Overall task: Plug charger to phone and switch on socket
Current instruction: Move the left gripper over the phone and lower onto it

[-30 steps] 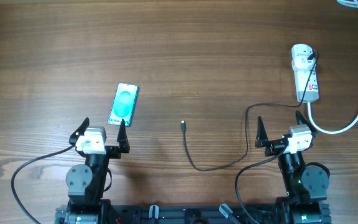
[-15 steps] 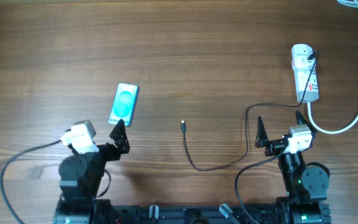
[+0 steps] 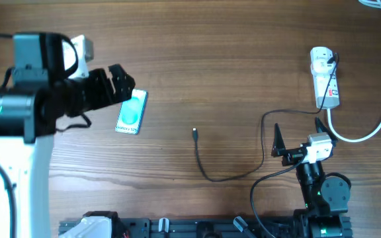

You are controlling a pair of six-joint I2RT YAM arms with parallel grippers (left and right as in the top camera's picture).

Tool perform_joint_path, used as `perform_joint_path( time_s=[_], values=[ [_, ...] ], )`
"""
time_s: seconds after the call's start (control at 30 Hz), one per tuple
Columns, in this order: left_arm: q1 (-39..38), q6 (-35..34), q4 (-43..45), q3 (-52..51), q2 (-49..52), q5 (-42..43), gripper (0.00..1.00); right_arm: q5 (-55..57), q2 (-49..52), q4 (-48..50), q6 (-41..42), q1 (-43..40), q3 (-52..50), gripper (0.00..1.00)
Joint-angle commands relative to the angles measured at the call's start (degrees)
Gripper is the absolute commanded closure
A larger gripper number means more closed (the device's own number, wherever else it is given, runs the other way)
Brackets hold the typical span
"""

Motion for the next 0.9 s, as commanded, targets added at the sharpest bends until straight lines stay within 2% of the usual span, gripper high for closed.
perform_joint_path(
  time_s=[0.0, 0.07, 0.13, 0.23, 0.43, 0.53, 0.6, 0.67, 0.7, 0.73, 0.77, 0.8, 0.87],
  values=[
    [-0.2, 0.7, 0.2, 0.9, 3.7, 0.8, 0.34, 0.7, -0.5, 0.2, 0.6, -0.2, 0.0, 0.00],
    [-0.2, 0.5, 1.6, 0.9, 5.5, -0.8, 0.96, 0.7, -0.5, 0.2, 0.6, -0.2, 0.0, 0.00],
    [-0.2, 0.5, 2.9, 0.9, 8.0, -3.3, 0.96, 0.7, -0.5, 0.2, 0.7, -0.2, 0.0, 0.00],
    [-0.2, 0.5, 1.5, 0.9, 13.3, -11.5, 0.96, 0.7, -0.5, 0.2, 0.6, -0.2, 0.0, 0.01],
    [-0.2, 0.5, 3.7, 0.9, 20.7, -17.2, 0.96, 0.7, -0.5, 0.2, 0.7, -0.2, 0.0, 0.00],
    [-0.2, 0.5, 5.3, 0.9, 24.5, -17.3, 0.86, 0.7, -0.5, 0.2, 0.6, -0.2, 0.0, 0.00],
    [-0.2, 0.5, 5.1, 0.9, 26.7, -17.9, 0.86, 0.7, -0.5, 0.2, 0.7, -0.2, 0.0, 0.01],
    [-0.2, 0.5, 5.1, 0.9, 28.2, -17.9, 0.78, 0.7, -0.5, 0.2, 0.7, -0.2, 0.0, 0.00],
    [-0.2, 0.5, 5.1, 0.8, 29.0, -17.9, 0.66, 0.7, -0.5, 0.2, 0.7, -0.2, 0.0, 0.00],
    [-0.2, 0.6, 5.1, 0.8, 29.5, -17.9, 0.21, 0.7, -0.5, 0.2, 0.7, -0.2, 0.0, 0.00],
    [-0.2, 0.8, 5.2, 0.7, 29.8, -17.9, 0.05, 0.7, -0.5, 0.2, 0.6, -0.2, 0.0, 0.00],
    [-0.2, 0.9, 5.4, 0.6, 30.1, -18.1, 0.00, 0.7, -0.5, 0.2, 0.6, -0.2, 0.0, 0.01],
    [-0.2, 2.4, 7.4, -1.0, 30.4, -18.1, 0.00, 0.7, -0.5, 0.2, 0.6, -0.2, 0.0, 0.00]
  ],
)
